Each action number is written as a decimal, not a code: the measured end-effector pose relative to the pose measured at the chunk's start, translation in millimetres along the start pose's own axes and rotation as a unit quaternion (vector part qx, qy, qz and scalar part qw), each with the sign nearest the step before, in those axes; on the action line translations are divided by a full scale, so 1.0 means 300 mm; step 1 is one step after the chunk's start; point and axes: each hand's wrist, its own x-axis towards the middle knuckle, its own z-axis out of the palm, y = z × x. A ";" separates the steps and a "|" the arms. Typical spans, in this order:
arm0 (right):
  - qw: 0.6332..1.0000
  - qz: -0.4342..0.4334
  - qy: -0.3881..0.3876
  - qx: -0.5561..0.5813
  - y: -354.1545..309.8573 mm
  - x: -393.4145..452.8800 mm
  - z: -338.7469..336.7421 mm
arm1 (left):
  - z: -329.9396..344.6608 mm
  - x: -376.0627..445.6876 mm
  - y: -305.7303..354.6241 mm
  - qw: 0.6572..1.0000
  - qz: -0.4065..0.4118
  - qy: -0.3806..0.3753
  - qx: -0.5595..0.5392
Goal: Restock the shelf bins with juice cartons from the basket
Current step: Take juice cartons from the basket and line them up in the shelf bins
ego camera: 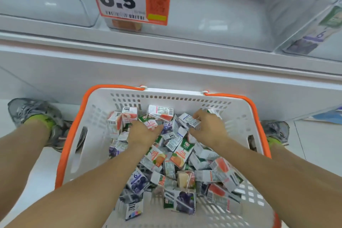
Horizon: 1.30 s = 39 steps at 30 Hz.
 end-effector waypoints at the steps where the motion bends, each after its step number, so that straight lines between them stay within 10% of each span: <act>1: 0.999 0.017 0.002 0.029 0.006 -0.008 -0.022 | 0.002 -0.001 0.015 1.000 -0.015 0.010 -0.002; 10: 0.958 0.090 -0.094 0.254 -0.048 -0.084 -0.329 | -0.182 -0.150 0.081 0.989 -0.063 -0.133 -0.030; 15: 0.946 0.043 -0.136 0.290 -0.093 -0.186 -0.583 | -0.320 -0.322 0.150 0.893 -0.096 -0.316 -0.304; 20: 0.862 0.010 -0.217 0.457 -0.141 -0.297 -0.728 | -0.492 -0.478 0.291 0.840 0.010 -0.349 -0.415; 27: 0.738 -0.089 -0.259 0.616 -0.269 -0.333 -0.727 | -0.702 -0.590 0.421 0.878 0.178 -0.295 -0.333; 39: 0.879 -0.183 -0.019 0.440 -0.368 -0.357 -0.685 | -0.673 -0.558 0.495 0.909 0.219 -0.150 -0.321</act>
